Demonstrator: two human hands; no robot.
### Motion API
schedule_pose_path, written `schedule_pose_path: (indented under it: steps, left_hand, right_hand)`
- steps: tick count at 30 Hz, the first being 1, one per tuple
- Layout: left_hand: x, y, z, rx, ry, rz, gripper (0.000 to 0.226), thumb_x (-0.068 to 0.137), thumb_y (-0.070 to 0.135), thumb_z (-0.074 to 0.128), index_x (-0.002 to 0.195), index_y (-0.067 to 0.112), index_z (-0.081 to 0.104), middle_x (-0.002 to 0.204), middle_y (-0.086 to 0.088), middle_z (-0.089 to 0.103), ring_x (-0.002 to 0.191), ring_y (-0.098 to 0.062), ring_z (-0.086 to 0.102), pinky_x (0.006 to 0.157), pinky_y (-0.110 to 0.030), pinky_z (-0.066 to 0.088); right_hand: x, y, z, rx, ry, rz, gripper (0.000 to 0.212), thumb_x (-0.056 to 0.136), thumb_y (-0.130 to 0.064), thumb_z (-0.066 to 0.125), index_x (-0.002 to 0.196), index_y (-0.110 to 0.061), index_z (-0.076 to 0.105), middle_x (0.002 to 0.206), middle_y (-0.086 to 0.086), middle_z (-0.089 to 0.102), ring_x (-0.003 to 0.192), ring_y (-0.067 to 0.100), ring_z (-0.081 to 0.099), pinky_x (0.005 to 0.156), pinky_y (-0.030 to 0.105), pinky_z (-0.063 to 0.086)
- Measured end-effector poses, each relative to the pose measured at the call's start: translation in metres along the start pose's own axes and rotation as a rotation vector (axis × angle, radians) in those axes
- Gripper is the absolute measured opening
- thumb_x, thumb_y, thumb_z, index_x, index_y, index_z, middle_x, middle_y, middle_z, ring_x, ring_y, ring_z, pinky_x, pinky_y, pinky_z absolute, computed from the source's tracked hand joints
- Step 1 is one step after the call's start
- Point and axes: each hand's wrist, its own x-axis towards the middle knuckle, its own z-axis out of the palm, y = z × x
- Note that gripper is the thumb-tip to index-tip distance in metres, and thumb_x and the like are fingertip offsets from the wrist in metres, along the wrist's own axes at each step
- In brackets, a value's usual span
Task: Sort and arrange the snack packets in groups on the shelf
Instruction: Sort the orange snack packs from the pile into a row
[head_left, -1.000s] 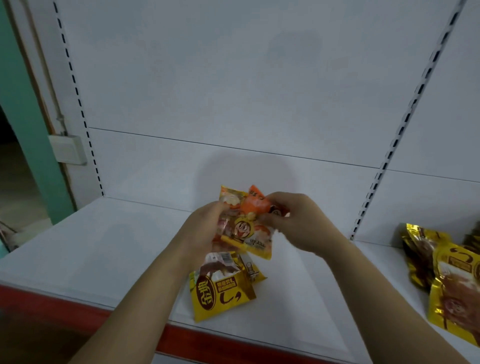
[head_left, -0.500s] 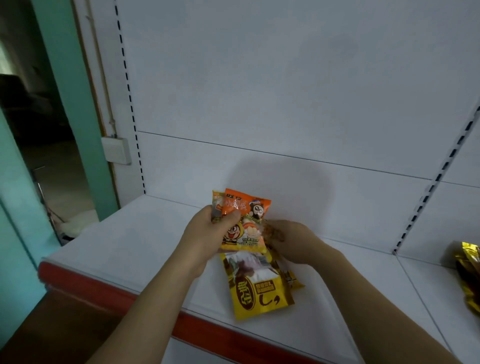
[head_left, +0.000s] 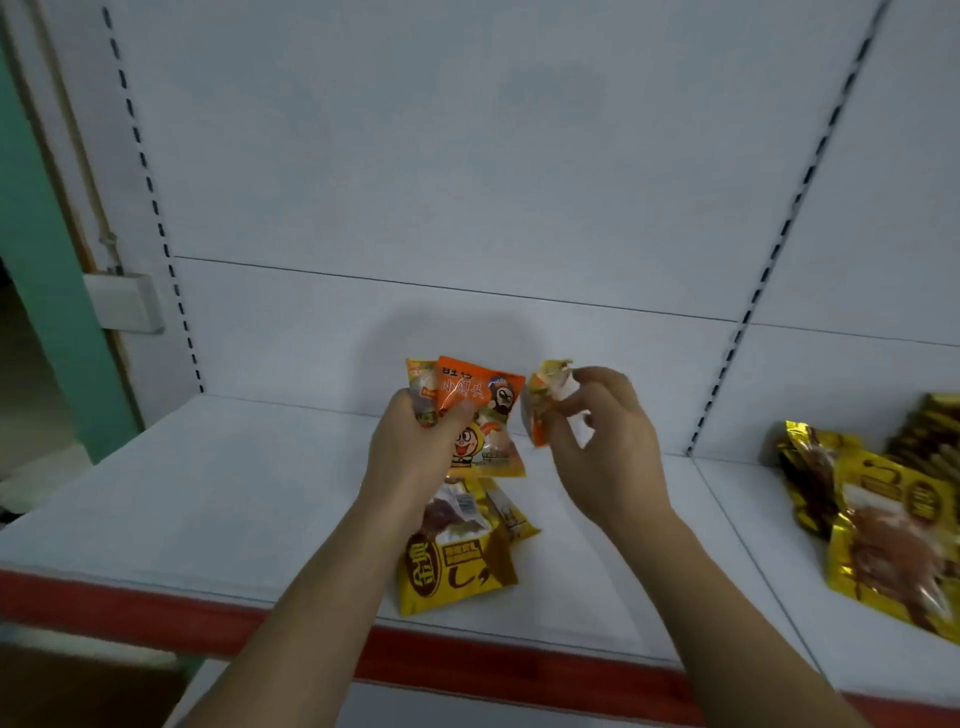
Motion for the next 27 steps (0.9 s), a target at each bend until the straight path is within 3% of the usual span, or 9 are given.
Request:
schedule_pose_path:
  steps: [6,10,13,17,20,23,25,27]
  left_hand:
    - [-0.041,0.007,0.079,-0.097,-0.242,0.035,0.044,0.089,0.068,0.061,0.112,0.031,0.059,0.109,0.007,0.071,0.103,-0.017,0.07,0.094,-0.051,0.057]
    - [-0.075,0.014,0.13,-0.214,-0.411,0.016,0.072,0.071,0.085,0.064,0.115,0.03,0.057,0.11,0.006,0.074,0.1,-0.016,0.075,0.092,-0.05,0.06]
    - [-0.102,0.02,0.169,-0.212,-0.526,0.029,0.074,0.067,0.088,0.063,0.116,0.033,0.057,0.111,0.008,0.075,0.098,-0.013,0.075,0.092,-0.048,0.061]
    - [-0.146,0.034,0.224,-0.158,-0.665,0.084,0.091,0.052,0.096,0.064,0.121,0.037,0.058,0.11,0.014,0.074,0.099,-0.007,0.074,0.092,-0.041,0.061]
    - [-0.183,0.041,0.274,-0.127,-0.695,0.116,0.071,0.063,0.085,0.069,0.119,0.041,0.061,0.109,0.018,0.075,0.102,-0.006,0.072,0.095,-0.043,0.06]
    - [-0.222,0.047,0.333,-0.136,-0.687,0.122,0.042,0.084,0.069,0.068,0.115,0.042,0.065,0.11,0.019,0.074,0.105,-0.004,0.071,0.097,-0.041,0.058]
    - [-0.249,0.052,0.374,-0.159,-0.676,0.107,0.038,0.089,0.065,0.064,0.118,0.042,0.065,0.113,0.02,0.073,0.107,-0.002,0.068,0.097,-0.039,0.057]
    - [-0.273,0.06,0.411,-0.172,-0.665,0.088,0.041,0.092,0.064,0.061,0.124,0.039,0.063,0.115,0.021,0.07,0.109,0.0,0.065,0.095,-0.034,0.055]
  right_hand:
    - [-0.041,0.006,-0.052,-0.093,0.037,0.032,0.018,0.098,-0.032,0.052,0.099,-0.015,0.057,0.151,0.002,0.04,0.075,0.013,0.06,0.052,0.028,0.048]
    - [-0.065,0.025,-0.102,-0.174,0.077,0.081,0.016,0.103,-0.03,0.05,0.099,-0.019,0.061,0.156,0.003,0.038,0.1,0.011,0.06,0.066,0.032,0.051]
    - [-0.083,0.047,-0.145,-0.263,0.131,0.098,0.019,0.102,-0.023,0.052,0.105,-0.015,0.068,0.154,0.006,0.043,0.119,0.013,0.057,0.082,0.018,0.045]
    - [-0.104,0.078,-0.21,-0.234,0.212,0.169,0.01,0.097,-0.021,0.064,0.102,-0.018,0.071,0.151,-0.001,0.045,0.12,0.005,0.054,0.082,0.021,0.048]
    - [-0.122,0.102,-0.263,-0.211,0.274,0.197,0.016,0.094,-0.022,0.067,0.111,-0.02,0.067,0.148,-0.005,0.046,0.123,0.006,0.054,0.082,0.009,0.045]
    - [-0.142,0.133,-0.32,-0.146,0.29,0.282,0.035,0.096,-0.031,0.065,0.129,-0.026,0.056,0.144,-0.012,0.047,0.128,0.002,0.048,0.094,0.02,0.048]
    - [-0.151,0.154,-0.36,-0.131,0.262,0.39,0.046,0.097,-0.043,0.06,0.139,-0.034,0.046,0.141,-0.019,0.049,0.128,-0.002,0.046,0.1,0.024,0.046]
    - [-0.156,0.175,-0.395,-0.086,0.221,0.488,0.052,0.096,-0.053,0.054,0.145,-0.042,0.039,0.128,-0.037,0.05,0.116,-0.012,0.052,0.094,0.015,0.047]
